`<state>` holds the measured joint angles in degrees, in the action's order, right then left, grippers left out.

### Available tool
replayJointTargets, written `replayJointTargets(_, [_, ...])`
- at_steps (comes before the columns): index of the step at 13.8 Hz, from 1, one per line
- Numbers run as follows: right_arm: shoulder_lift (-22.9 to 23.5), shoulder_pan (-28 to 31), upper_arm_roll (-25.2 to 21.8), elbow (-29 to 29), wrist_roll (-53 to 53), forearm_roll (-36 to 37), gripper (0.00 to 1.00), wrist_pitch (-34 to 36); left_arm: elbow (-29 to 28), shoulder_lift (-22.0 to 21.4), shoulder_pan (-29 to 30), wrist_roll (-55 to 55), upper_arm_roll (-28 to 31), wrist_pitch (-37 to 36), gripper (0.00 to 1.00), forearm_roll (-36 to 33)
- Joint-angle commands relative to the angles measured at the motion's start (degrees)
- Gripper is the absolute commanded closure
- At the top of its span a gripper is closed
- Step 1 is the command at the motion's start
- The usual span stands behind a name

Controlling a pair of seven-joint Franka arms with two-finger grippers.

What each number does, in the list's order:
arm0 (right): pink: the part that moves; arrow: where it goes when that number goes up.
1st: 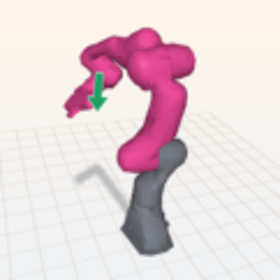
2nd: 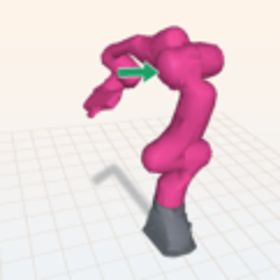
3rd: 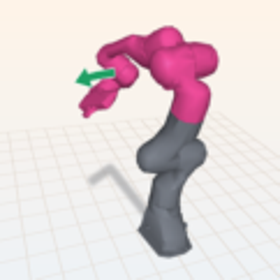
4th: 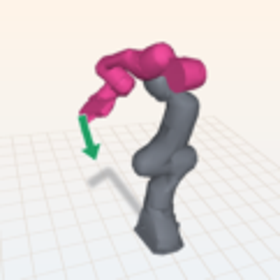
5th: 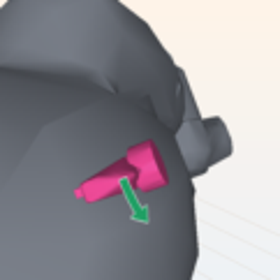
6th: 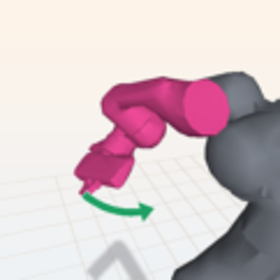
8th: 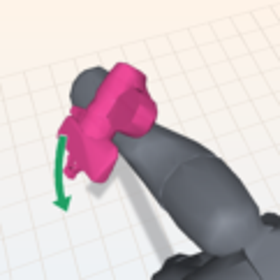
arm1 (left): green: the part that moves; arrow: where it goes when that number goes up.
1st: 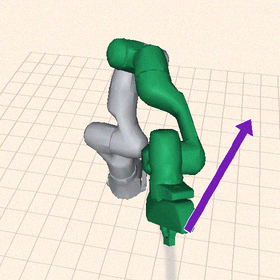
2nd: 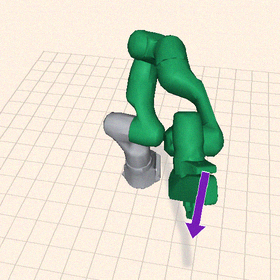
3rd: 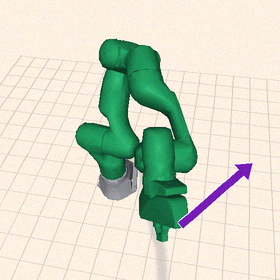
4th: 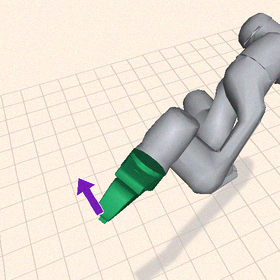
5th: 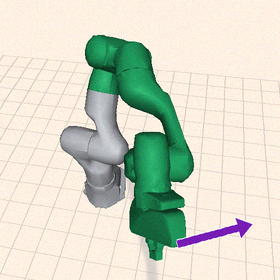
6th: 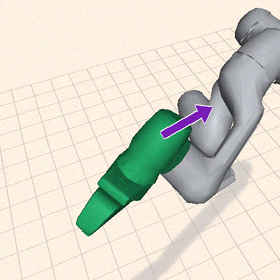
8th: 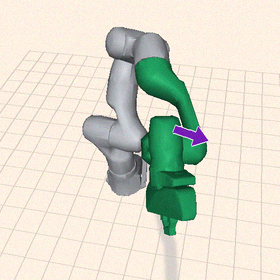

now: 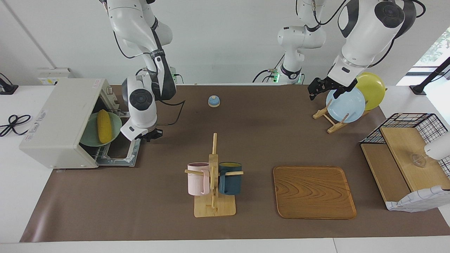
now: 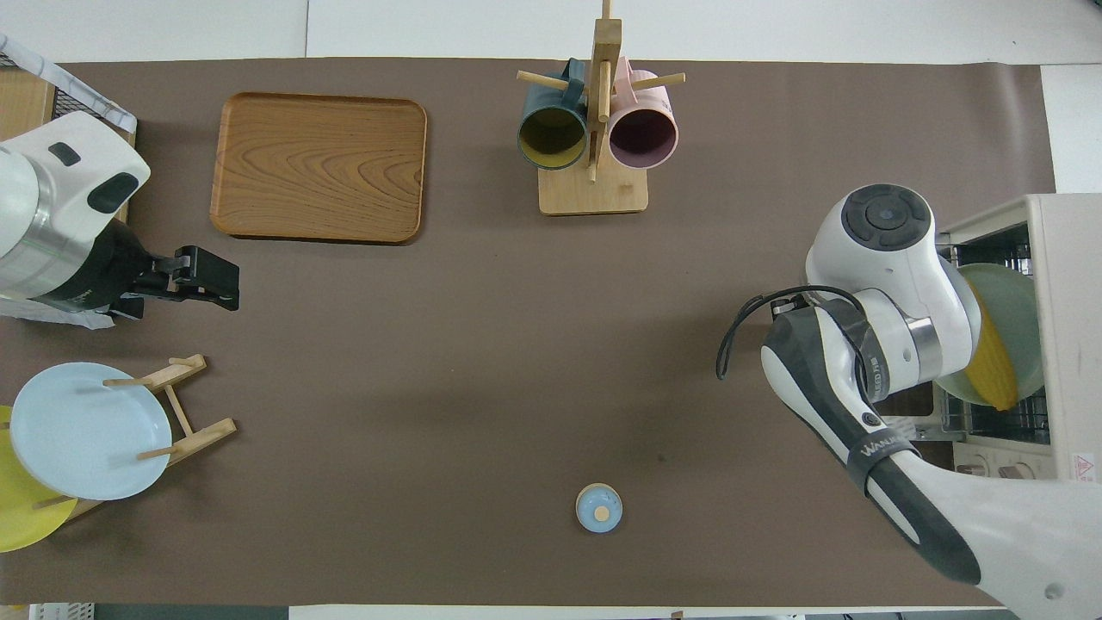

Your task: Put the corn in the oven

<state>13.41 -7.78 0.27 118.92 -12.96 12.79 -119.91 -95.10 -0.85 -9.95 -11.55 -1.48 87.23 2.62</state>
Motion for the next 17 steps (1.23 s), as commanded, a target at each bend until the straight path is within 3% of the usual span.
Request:
replayJointTargets(1, [-1.2, 1.9, 0.3, 3.0, 0.3, -0.2, 1.0, -2.5, -0.3, -0.7, 0.7, 0.2, -0.3, 0.2, 0.0, 0.6])
replayJointTargets(7, [-1.5, 1.9, 0.3, 2.2, 0.8, 7.8, 1.0, 2.5, -0.3, -0.6, 1.5, 0.2, -0.7, 0.3, 0.0, 0.7])
replayJointTargets(10, [-1.5, 1.9, 0.3, -3.0, 5.5, 8.9, 1.0, 8.9, -0.3, -0.6, 1.5, 0.2, -0.7, 0.3, 0.0, 0.7])
replayJointTargets(13, [-5.1, 4.6, 0.3, -7.8, 15.1, 8.1, 1.0, 17.1, -0.3, -0.6, 1.5, 0.2, -0.7, 0.3, 0.0, 0.7])
replayJointTargets(17, [-8.9, 8.6, 0.2, -8.3, 23.1, 7.2, 1.0, 19.2, -0.3, -0.7, 1.3, 0.5, -0.6, 0.3, 0.0, 0.7])
